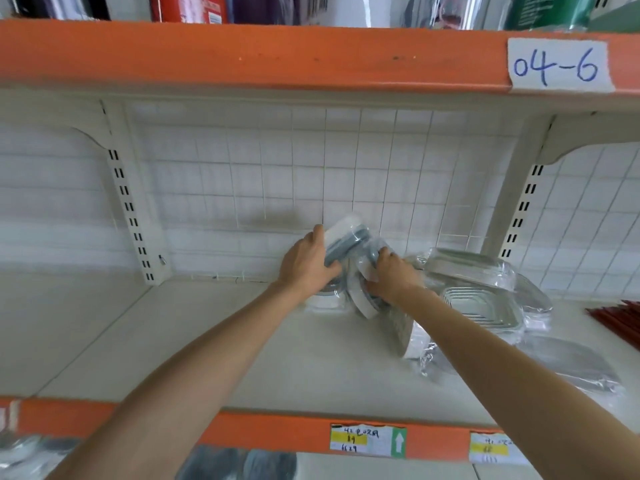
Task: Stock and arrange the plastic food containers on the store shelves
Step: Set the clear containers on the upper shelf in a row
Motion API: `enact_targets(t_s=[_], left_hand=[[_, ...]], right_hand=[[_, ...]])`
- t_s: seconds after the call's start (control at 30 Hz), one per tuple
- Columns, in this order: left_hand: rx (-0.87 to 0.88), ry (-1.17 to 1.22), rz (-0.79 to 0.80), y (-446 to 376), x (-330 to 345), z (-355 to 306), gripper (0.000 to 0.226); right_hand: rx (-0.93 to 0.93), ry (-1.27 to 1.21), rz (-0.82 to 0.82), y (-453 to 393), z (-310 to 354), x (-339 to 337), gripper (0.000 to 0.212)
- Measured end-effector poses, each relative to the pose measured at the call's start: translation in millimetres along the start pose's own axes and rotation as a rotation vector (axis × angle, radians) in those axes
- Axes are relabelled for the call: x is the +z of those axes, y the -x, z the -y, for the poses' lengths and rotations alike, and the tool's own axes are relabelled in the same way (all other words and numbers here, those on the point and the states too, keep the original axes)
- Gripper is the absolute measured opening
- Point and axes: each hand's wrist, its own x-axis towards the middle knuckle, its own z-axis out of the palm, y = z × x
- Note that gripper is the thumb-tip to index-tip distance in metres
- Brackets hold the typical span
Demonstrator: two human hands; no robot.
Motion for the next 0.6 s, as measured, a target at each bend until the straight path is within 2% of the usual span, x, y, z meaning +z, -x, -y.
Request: enact_targets(t_s=[0.13,0.23,0.3,0.37,0.5,0.6], left_hand=[[-0.045,0.011,-0.076,19.0,-29.6,33.7,0.044],[-0.122,0.151,-0.050,39.8,-52.8,64.4,0.041],[-0.237,0.275,-0.025,55.2,-67.5,80.4,0.033],[-0.331,0.331,0.032,69.6,-79.0,93.9,0.025],[-0.382,0.235,0.277,99.4,-91.0,115.3,0.022],[-0.453,0.266,0.302,117.5,-94.5,129.3,0.018]], right_hand=[[-0.102,0.037,-0.158,11.0,5.6,-7.3,0.044],[-0.235,0.106,-0.317,29.4,19.3,-9.8,0.050],[-0.355,0.140,-0.385,45.7,34.8,-9.9,0.051],[-0.477,0.205,-0.389,63.3,53.6,-7.6,0.051],[-0.623,0.329,-0.300,93.9,94.1,3.9,0.053],[-0.644,0.359,-0.231,112.0,117.6,18.5,0.050]])
